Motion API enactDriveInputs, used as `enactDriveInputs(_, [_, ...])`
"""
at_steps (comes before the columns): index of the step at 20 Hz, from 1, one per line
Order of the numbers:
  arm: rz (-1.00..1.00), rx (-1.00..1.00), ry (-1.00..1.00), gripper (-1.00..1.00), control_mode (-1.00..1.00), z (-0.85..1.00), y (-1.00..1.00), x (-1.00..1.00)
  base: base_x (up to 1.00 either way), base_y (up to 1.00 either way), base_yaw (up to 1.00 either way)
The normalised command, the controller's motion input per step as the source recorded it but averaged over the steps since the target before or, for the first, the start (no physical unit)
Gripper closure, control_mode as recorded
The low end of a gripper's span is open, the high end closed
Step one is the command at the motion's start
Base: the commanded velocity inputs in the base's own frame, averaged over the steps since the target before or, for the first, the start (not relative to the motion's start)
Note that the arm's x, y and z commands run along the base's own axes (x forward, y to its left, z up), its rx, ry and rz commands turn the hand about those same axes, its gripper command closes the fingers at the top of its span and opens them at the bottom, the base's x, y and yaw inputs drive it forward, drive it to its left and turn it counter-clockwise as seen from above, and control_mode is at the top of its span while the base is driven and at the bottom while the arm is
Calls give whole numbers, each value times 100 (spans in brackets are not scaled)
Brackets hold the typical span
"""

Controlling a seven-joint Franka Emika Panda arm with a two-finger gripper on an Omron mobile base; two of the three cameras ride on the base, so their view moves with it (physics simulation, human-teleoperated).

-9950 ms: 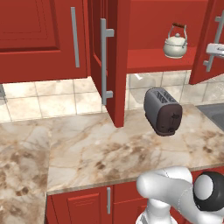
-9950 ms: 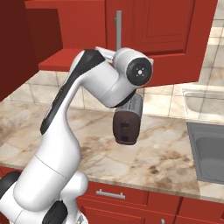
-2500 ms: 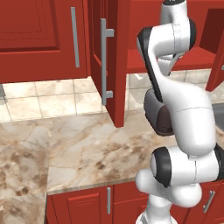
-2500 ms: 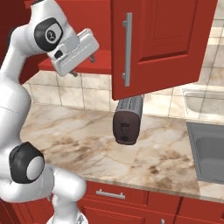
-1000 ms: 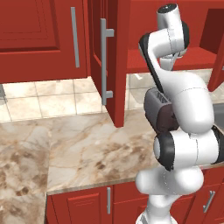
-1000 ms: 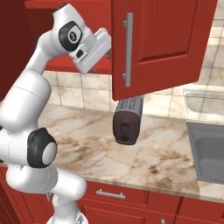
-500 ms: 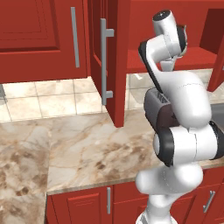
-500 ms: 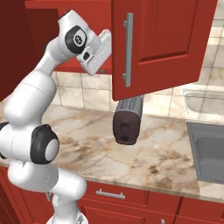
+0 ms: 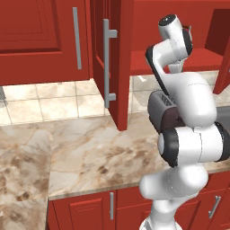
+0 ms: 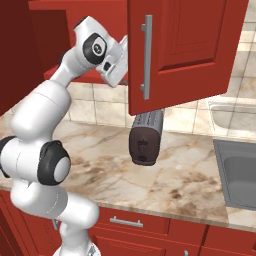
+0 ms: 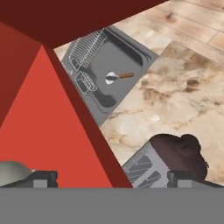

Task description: Open the cabinet, pick the kettle from the cabinet, and place it in the sink.

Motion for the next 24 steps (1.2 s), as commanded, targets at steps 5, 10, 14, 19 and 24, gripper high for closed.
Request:
enactDriveInputs(5, [0, -3, 0, -100, -100, -5, -24, 9, 0, 0, 0])
enactDriveInputs(10, [0, -1, 0, -100, -100, -2, -25, 4, 0, 0, 0])
enactDriveInputs(14, [-2, -1, 0, -100, -100, -4, -26, 0, 0, 0, 0])
enactDriveInputs(19, [-7, -3, 0, -100, -100, -3, -24, 0, 0, 0, 0])
enactDriveInputs(24, [-13, -2, 0, -100, -100, -1, -24, -7, 0, 0, 0])
